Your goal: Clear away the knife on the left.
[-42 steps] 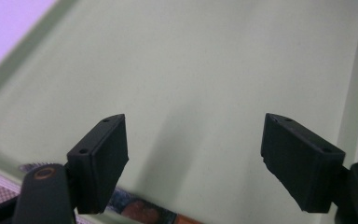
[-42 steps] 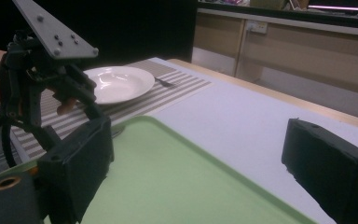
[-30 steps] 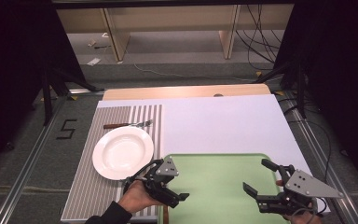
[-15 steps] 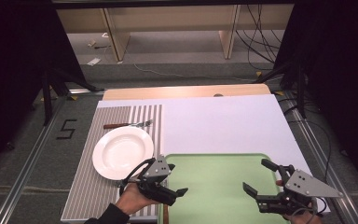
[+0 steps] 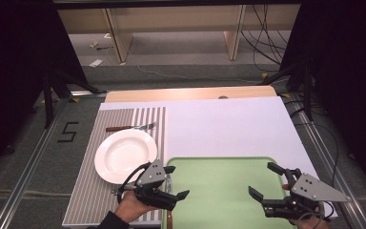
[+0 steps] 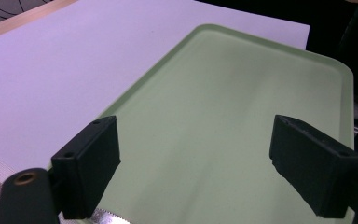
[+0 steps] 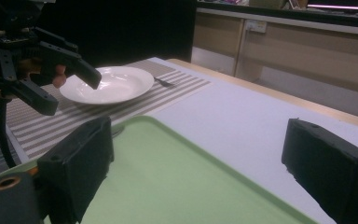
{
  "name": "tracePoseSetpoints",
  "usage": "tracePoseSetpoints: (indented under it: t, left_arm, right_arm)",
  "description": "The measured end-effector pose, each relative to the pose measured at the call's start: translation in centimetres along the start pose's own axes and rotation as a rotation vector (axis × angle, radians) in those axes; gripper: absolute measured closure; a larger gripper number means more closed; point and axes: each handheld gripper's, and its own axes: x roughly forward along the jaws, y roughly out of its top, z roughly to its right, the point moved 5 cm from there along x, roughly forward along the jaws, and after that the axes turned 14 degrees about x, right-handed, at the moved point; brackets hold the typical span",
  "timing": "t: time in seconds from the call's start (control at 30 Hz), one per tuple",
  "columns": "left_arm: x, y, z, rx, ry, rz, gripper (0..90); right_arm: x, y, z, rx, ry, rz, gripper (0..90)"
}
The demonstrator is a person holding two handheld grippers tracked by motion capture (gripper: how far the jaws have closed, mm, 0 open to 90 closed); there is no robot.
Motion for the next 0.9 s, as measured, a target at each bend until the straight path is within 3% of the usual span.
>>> tracePoseSetpoints:
  t: [0.33,0.67,0.9]
  left_arm:
    - [-1.2,0.0,-0.1,-0.015,0.031,0.058,16.1]
    - [-2.7,-0.4,-0.6,-0.034,0.096,0.105,16.4]
    - [-3.1,-1.2,-0.3,-0.055,0.118,0.104,17.2]
  right_arm:
    - [0.0,0.0,0.0,0.0,-0.001,0.002,10.0]
    - [0.0,0.0,0.0,0.002,0.002,0.005,10.0]
    - [-0.1,0.0,-0.1,0.0,0.0,0.003,10.0]
